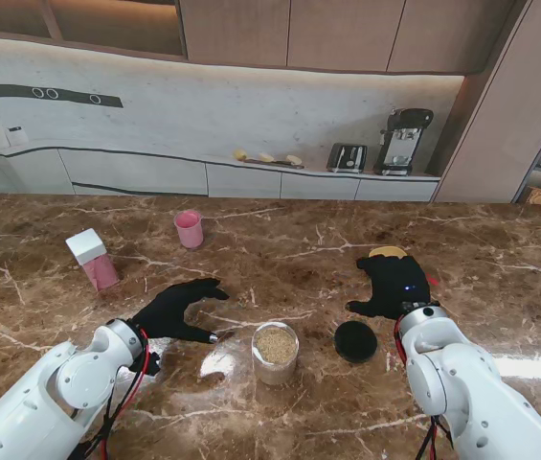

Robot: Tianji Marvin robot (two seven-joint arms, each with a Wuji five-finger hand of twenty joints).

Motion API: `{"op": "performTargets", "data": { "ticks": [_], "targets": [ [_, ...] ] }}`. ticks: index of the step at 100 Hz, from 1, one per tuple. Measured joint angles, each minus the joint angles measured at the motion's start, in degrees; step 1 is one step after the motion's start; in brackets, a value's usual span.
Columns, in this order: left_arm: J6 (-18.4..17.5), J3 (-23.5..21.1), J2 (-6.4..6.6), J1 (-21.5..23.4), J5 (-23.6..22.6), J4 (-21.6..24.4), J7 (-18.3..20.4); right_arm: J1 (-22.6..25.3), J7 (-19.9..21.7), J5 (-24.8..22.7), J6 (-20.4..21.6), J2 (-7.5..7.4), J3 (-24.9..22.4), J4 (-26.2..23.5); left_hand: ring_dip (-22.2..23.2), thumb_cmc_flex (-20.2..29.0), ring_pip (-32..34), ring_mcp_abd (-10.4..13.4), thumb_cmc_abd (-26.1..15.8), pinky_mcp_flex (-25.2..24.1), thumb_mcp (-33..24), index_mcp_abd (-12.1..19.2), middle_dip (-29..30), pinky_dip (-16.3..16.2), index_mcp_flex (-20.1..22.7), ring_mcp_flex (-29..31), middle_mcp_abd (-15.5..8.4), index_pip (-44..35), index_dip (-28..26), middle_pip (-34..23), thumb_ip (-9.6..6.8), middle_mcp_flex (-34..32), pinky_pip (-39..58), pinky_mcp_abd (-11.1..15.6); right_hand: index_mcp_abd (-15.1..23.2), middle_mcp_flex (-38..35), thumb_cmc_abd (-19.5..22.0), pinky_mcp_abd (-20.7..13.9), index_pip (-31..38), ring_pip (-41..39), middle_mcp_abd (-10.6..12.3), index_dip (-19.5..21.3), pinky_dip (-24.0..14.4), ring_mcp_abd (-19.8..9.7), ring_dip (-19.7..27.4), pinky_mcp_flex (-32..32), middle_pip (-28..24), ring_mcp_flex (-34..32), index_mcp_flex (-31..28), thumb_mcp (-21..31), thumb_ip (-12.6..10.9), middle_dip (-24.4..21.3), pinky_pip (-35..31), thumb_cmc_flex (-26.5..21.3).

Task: Measure grain into the airtight container

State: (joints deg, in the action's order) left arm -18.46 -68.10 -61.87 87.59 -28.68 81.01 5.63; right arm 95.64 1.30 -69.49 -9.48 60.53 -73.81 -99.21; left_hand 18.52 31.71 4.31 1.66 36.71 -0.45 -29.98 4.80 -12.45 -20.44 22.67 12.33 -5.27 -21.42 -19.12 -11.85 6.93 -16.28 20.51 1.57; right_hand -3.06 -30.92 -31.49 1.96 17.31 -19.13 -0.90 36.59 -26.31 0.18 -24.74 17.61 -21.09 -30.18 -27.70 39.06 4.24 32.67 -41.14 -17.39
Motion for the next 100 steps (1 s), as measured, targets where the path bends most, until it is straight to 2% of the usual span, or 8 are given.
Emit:
{"op": "performTargets", "data": {
  "ticks": [6, 14, 31, 40, 47, 70, 80, 100],
  "targets": [
    [0.0, 0.1, 0.00, -0.1, -0.5, -0.1, -0.3, -0.8, 0.2, 0.0, -0.8, 0.00, -0.2, 0.0, -0.1, 0.0, 0.0, 0.0, 0.0, 0.0, -0.1, 0.0, 0.5, 0.0, 0.0, 0.0, 0.0, 0.0, 0.0, 0.0, 0.00, 0.0, 0.0, -0.1, 1.1, 0.0, 0.0, 0.1, 1.9, -4.9, 0.2, 1.0, -1.6, 0.0, -5.1, 0.1, -3.8, 0.0, -2.3, -0.4, 0.0, 5.4, -1.1, 0.0],
    [-0.1, 0.5, 0.00, -0.3, -0.6, -0.4, -0.6, -2.7, -0.4, -0.8, -2.5, 0.00, 0.3, 1.1, -0.1, 0.0, 0.0, 0.0, 0.0, -0.1, -0.1, 0.0, 0.5, 0.6, 0.0, 0.0, 0.0, 0.0, 0.0, 0.0, -0.01, 0.0, 0.0, -0.3, 3.4, 0.0, 0.0, 0.2, 4.5, -9.9, 0.6, 2.5, -3.2, 0.0, -8.5, 0.1, -6.4, 0.0, -5.9, -1.3, 0.0, 9.6, -2.3, -0.8],
    [-0.1, 0.6, -0.07, -0.5, -0.4, -0.8, -0.9, -8.1, -0.7, -2.9, -6.7, -0.10, 2.3, 5.8, -0.2, 0.5, 0.0, 0.1, -1.1, -0.7, -0.1, 0.0, 0.5, 0.6, 1.2, 0.0, 0.0, -0.5, 0.0, 0.0, -0.09, 0.0, 0.0, -1.6, 6.3, 0.0, -0.1, 0.8, 8.9, -13.2, 0.6, 5.1, -4.4, 0.0, -9.3, 0.1, -7.0, 0.1, -12.9, -4.5, 0.0, 10.4, -3.0, -7.0],
    [0.0, 0.6, -0.16, -0.4, -0.4, -0.8, -1.2, -10.8, -0.2, -3.0, -9.6, -0.29, 4.0, 8.2, -0.2, 0.5, 0.0, 0.1, -1.1, -0.8, -0.1, 0.0, 0.5, 0.6, 1.2, 0.0, 0.0, -0.5, 0.0, 0.0, -0.33, 0.0, 0.0, -1.9, 6.6, 0.0, -2.8, 0.8, 9.1, -13.6, 0.6, 5.3, -4.5, 0.0, -9.3, 0.1, -7.1, 0.1, -12.8, 12.0, 0.0, 10.4, -3.0, -5.9],
    [0.0, 0.5, -0.25, -0.4, -0.3, -0.8, -1.6, -12.7, 0.3, -3.4, -11.3, -0.34, 5.4, 10.0, -0.2, 1.1, 0.0, 0.1, -1.2, -0.8, -0.1, 0.0, 0.5, 0.6, 1.2, 0.0, 0.0, -0.5, 0.0, 0.0, -0.33, 0.0, 0.0, -1.9, 6.6, 0.3, -4.2, 0.8, 9.0, -13.5, 0.6, 5.3, -4.5, 0.0, -9.3, -0.2, -6.0, 0.2, -12.8, 17.6, 0.0, 9.6, -3.0, -5.8],
    [0.0, 0.2, -0.42, -0.3, 0.0, -1.0, -1.9, -17.9, 2.9, -3.3, -13.7, -0.56, 9.5, 15.6, -0.2, 1.1, 0.0, 0.1, -1.2, -0.8, -0.1, 0.0, 0.5, 0.6, 1.2, 0.0, 0.0, -0.5, 0.0, 0.0, -0.33, 0.0, 0.0, -2.0, 6.6, 3.5, -4.8, 0.8, 7.4, -10.0, 0.1, 4.4, -4.5, -0.2, -7.7, -1.8, -2.1, 2.7, -12.8, 22.7, 0.0, 4.0, -2.2, -5.6],
    [0.0, 0.1, -0.47, -0.3, -0.1, -1.2, -2.2, -19.5, 5.6, -3.2, -14.5, -0.69, 10.7, 17.0, -0.2, 1.1, 0.0, 0.1, -2.2, -0.8, -0.1, 0.0, 0.5, 0.6, 1.2, 0.0, 0.0, -1.5, -0.6, 0.0, -0.33, 0.0, 0.0, -2.5, 6.6, 4.6, -4.7, 0.8, 7.0, -8.8, 0.0, 3.8, -4.5, -0.3, -7.3, -2.4, -2.3, 4.2, -12.8, 25.8, 0.0, 3.3, -2.0, -5.6],
    [0.0, -0.3, -0.52, -0.1, -0.2, -1.1, -2.6, -21.6, 5.3, -2.4, -16.0, -0.75, 12.1, 20.5, -0.2, 1.1, 0.0, 0.1, -2.2, -0.8, -0.1, 0.0, 0.5, 0.1, 1.2, 0.0, 0.0, -1.8, -1.3, 0.0, -0.33, 0.0, -0.2, -2.6, 5.3, 5.2, -4.7, 0.8, 5.3, -8.7, 0.0, 2.1, -4.5, -0.3, -6.8, -2.9, -2.0, 4.9, -12.7, 27.1, 0.0, 2.6, -1.4, -5.6]
  ]
}}
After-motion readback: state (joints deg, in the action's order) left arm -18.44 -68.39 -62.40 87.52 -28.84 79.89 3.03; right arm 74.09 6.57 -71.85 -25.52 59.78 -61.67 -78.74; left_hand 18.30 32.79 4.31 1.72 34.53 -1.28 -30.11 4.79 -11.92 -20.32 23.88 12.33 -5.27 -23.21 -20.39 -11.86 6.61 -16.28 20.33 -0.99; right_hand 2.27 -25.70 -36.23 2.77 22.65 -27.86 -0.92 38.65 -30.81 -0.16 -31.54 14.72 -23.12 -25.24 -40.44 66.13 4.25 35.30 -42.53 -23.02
